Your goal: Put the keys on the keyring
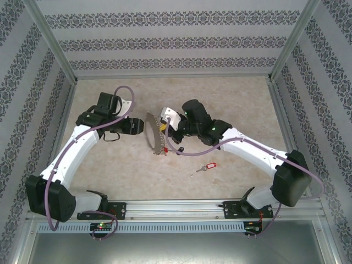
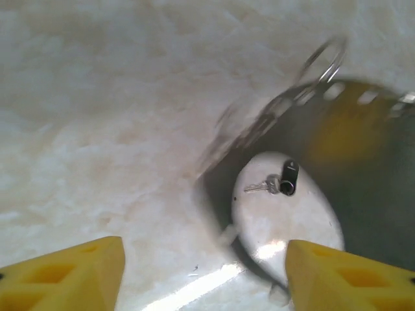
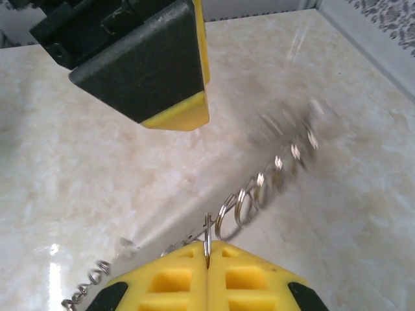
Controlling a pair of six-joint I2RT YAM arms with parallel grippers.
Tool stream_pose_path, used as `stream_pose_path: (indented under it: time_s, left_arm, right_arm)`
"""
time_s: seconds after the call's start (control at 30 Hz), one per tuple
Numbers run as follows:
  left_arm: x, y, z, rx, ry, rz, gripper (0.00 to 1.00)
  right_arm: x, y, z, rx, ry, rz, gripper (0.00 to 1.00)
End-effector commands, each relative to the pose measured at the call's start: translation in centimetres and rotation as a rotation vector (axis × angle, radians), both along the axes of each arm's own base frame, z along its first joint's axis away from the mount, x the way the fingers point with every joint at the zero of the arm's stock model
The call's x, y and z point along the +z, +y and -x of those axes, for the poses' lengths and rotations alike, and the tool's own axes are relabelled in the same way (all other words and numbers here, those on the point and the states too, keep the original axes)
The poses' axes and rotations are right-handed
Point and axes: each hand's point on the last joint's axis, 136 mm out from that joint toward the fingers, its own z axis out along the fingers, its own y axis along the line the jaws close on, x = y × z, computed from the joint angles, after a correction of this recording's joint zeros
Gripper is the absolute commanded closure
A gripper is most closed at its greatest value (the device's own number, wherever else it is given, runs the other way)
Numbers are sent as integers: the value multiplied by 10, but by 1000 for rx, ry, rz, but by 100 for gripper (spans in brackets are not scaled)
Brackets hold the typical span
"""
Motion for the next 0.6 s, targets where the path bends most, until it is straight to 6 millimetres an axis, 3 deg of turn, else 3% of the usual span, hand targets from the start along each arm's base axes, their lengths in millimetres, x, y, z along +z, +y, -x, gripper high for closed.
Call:
stream_pose_path:
  time_s: [0.0, 0.1, 0.3, 0.4, 0.5, 0.57]
  left_arm:
    - [18, 26, -9, 120, -108, -8, 26]
    - [29, 28, -4, 106, -171, 10, 26]
    - [61, 2, 15, -75, -405, 120, 33]
    - [69, -10, 25, -171, -466, 157, 40]
    - [70, -17, 32, -225, -466, 173, 45]
    - [70, -16, 32, -219, -458, 168, 49]
  right_arm:
    - [-2, 1, 12, 75, 78, 40, 100]
    - [3, 5, 13, 105, 102, 26, 100]
    - [-1, 1, 13, 170, 129, 100, 100]
    - [-9, -5, -5, 80, 155, 183, 100]
    - [-2, 2, 10, 156, 439, 83, 100]
    - [0, 12, 8, 140, 588, 75, 100]
